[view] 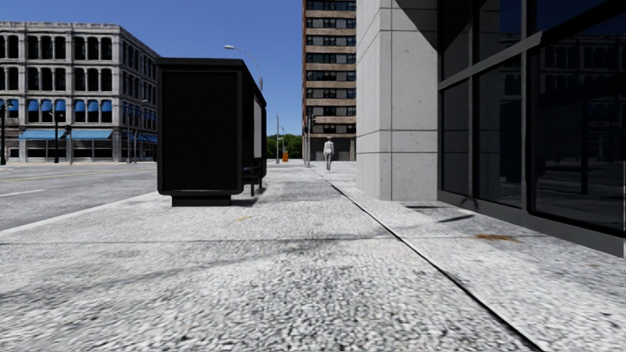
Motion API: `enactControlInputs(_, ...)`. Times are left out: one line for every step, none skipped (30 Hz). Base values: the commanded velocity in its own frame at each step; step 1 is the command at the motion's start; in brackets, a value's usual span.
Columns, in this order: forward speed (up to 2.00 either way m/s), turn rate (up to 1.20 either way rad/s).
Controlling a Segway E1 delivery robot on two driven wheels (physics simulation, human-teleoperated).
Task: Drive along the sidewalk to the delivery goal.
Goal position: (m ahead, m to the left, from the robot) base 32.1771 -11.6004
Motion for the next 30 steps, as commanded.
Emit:
enactControlInputs(2.0,0.0)
enactControlInputs(2.0,0.0)
enactControlInputs(2.0,0.0)
enactControlInputs(2.0,0.0)
enactControlInputs(2.0,0.0)
enactControlInputs(2.0,0.0)
enactControlInputs(2.0,0.0)
enactControlInputs(2.0,0.0)
enactControlInputs(2.0,0.0)
enactControlInputs(2.0,0.0)
enactControlInputs(2.0,0.0)
enactControlInputs(2.0,0.0)
enactControlInputs(2.0,0.0)
enactControlInputs(2.0,0.0)
enactControlInputs(2.0,0.0)
enactControlInputs(2.0,0.0)
enactControlInputs(2.0,0.0)
enactControlInputs(2.0,0.0)
enactControlInputs(2.0,0.0)
enactControlInputs(2.0,0.0)
enactControlInputs(2.0,0.0)
enactControlInputs(2.0,0.0)
enactControlInputs(2.0,0.0)
enactControlInputs(2.0,0.0)
enactControlInputs(2.0,0.0)
enactControlInputs(2.0,0.0)
enactControlInputs(2.0,0.0)
enactControlInputs(2.0,0.0)
enactControlInputs(2.0,0.0)
enactControlInputs(2.0,0.0)
